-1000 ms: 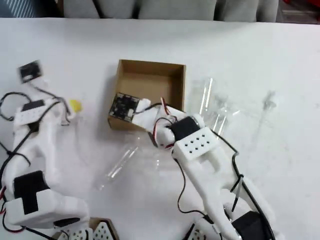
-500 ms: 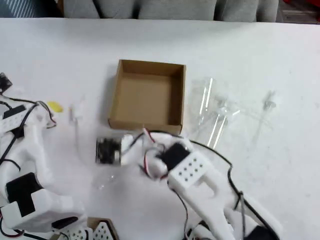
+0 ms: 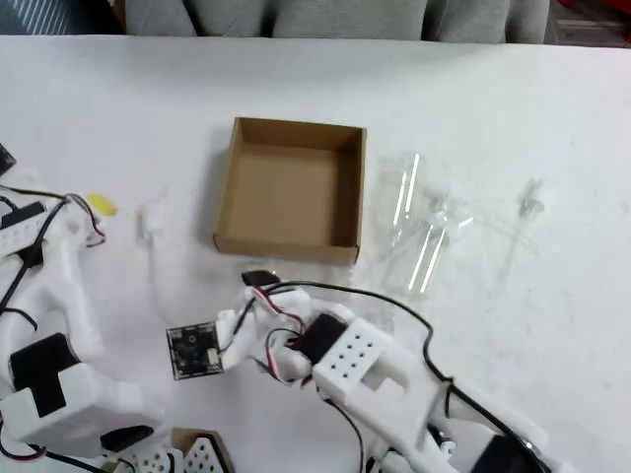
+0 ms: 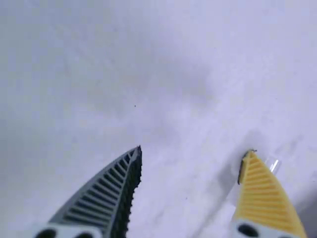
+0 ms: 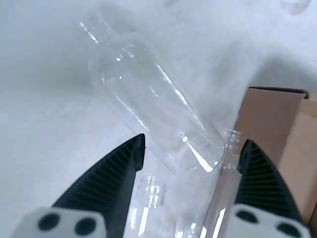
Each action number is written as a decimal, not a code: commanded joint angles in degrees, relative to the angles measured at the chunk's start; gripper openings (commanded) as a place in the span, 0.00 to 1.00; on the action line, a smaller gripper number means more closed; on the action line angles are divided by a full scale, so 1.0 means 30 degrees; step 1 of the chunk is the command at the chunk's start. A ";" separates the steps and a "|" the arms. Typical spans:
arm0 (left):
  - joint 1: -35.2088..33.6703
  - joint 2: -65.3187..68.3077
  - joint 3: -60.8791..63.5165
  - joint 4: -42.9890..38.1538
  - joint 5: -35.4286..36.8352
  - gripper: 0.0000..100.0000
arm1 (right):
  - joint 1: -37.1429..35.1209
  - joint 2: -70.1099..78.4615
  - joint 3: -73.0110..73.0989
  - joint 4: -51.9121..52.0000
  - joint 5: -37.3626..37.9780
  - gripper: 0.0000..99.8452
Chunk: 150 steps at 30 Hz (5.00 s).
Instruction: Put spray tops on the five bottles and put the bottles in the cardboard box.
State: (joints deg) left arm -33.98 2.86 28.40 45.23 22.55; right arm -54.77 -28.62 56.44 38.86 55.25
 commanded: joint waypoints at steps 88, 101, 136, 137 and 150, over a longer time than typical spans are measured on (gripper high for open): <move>0.6256 -0.8747 0.3458 0.8615 -0.0908 0.31 | 0.9099 -0.3560 -0.2784 0.1832 -1.8139 0.07; 1.1473 -1.0212 0.9407 0.5832 -0.0762 0.31 | 0.9011 -0.1421 -0.2930 0.0747 -1.6908 0.07; 0.9099 -0.7253 0.7883 0.2256 -0.6681 0.03 | 0.8689 -0.1363 -0.2901 0.0747 -1.6850 0.07; 0.9099 -0.6315 0.7385 0.2256 -0.6711 0.03 | 0.8689 -0.1421 -0.2901 0.0777 -1.6821 0.07; 0.8952 -0.2125 0.2491 0.6476 -0.8147 0.32 | 0.8689 -0.1333 -0.2901 0.0747 -1.6791 0.07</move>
State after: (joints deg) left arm -6.46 -3.82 39.21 63.16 -1.98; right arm -28.57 -32.66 48.79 42.02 4.18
